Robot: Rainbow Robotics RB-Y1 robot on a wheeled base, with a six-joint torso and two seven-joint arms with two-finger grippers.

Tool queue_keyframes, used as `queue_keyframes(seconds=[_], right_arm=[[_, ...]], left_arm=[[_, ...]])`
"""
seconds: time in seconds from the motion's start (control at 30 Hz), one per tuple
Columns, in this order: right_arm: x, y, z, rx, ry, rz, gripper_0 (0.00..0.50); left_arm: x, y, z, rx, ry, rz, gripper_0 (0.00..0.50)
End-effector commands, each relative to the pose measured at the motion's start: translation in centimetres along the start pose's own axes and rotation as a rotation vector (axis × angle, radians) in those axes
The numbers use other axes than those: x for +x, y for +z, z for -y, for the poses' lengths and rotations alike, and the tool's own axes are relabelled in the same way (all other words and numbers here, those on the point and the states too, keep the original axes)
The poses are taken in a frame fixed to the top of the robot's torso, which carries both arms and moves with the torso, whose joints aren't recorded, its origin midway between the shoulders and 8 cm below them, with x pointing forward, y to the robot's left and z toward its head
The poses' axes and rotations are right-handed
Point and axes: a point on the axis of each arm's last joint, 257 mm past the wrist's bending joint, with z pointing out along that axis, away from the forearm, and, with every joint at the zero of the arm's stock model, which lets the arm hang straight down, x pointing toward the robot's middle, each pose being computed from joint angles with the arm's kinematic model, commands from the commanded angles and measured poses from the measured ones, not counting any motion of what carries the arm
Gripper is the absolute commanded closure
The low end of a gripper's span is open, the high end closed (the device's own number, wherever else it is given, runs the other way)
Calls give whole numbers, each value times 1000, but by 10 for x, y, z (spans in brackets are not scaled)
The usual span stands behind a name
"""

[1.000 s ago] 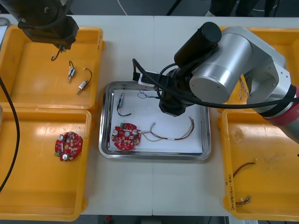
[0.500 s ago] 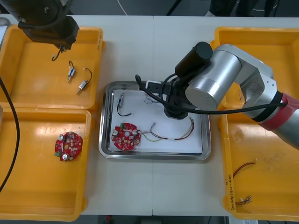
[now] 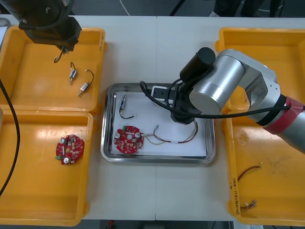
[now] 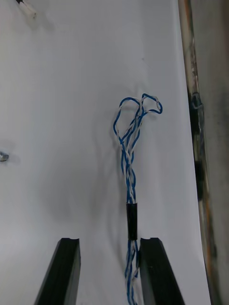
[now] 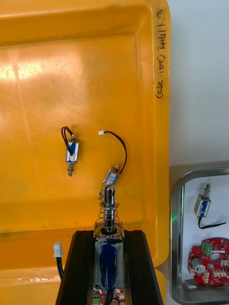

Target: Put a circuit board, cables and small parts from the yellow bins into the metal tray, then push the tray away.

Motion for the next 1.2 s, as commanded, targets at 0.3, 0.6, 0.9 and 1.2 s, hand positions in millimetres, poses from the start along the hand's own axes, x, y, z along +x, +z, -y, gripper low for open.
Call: queue_keyframes(seconds=[0.3,0.6,0.9,1.2], right_arm=[[12,-4,-3,-6,-74,-15,0],[1,-16,10,69,-117,-4,0],[-3,-17,13,84,-121,8,0],[-9,-37,10,34,-54,11,0]], left_arm=[[-3,-8,13,21,-8,24,497],[-3,-8,14,27,-12,24,499],[-2,-7,15,31,-13,22,497],[-2,-8,17,37,-21,22,497]])
